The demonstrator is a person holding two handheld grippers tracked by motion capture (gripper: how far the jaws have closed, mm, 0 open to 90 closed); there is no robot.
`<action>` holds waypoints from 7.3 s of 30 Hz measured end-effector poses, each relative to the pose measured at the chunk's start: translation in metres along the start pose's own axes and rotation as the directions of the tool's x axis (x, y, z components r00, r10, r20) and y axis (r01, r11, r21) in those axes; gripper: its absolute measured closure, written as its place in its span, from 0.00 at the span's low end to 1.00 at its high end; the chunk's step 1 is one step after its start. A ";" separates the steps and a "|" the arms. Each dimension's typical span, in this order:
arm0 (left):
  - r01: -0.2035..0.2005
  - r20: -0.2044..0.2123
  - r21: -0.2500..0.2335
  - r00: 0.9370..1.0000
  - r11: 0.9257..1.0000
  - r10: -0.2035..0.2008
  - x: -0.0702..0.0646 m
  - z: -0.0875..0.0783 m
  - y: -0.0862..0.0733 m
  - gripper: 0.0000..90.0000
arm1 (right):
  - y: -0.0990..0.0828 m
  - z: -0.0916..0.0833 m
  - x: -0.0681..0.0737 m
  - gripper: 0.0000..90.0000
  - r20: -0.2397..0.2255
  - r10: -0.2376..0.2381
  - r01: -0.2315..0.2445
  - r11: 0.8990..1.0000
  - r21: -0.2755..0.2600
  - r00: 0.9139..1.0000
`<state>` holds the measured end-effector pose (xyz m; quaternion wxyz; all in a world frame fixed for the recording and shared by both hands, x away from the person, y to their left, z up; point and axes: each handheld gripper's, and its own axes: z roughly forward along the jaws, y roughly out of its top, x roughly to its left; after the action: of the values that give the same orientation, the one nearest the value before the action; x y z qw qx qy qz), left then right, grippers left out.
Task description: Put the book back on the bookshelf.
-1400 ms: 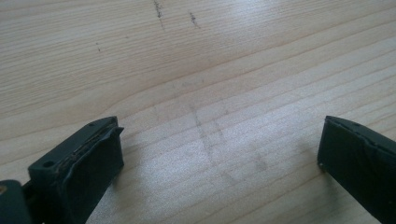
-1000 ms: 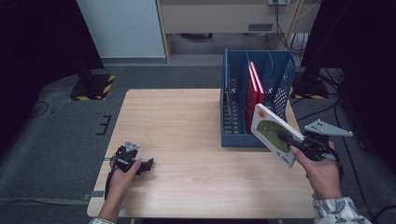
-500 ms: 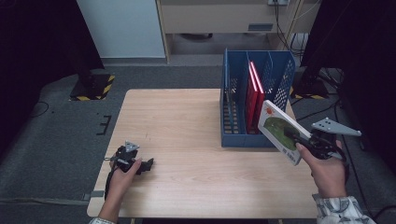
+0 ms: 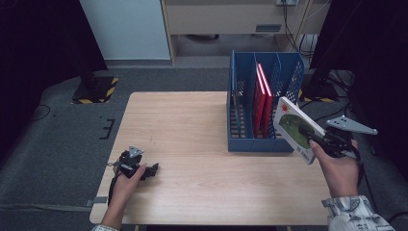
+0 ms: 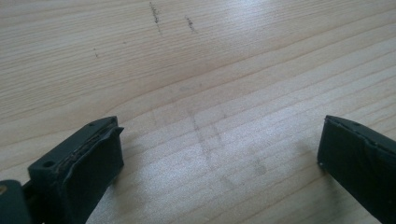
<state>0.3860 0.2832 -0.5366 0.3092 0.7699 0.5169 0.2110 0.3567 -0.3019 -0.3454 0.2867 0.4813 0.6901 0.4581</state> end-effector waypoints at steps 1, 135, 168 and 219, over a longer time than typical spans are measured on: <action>0.000 0.000 0.000 1.000 1.000 0.000 0.000 0.000 0.000 0.00 | 0.001 0.000 -0.001 0.84 0.001 0.001 -0.001 1.000 0.000 1.000; -0.015 0.016 -0.001 1.000 1.000 0.015 0.000 0.002 0.002 0.00 | 0.002 0.168 -0.040 0.84 0.239 0.088 -0.109 0.991 0.073 0.967; -0.019 0.020 -0.002 1.000 1.000 0.019 0.000 0.003 0.003 0.00 | -0.007 0.191 -0.040 0.84 0.258 0.076 -0.111 0.986 0.123 0.963; -0.025 0.025 -0.001 0.999 1.000 0.025 -0.002 0.003 0.003 0.00 | -0.029 0.178 -0.023 0.73 0.198 0.087 -0.125 0.975 0.185 0.976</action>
<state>0.3893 0.2800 -0.5367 0.3132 0.7787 0.5033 0.2055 0.5027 -0.2632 -0.4471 0.2770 0.5848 0.6748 0.3548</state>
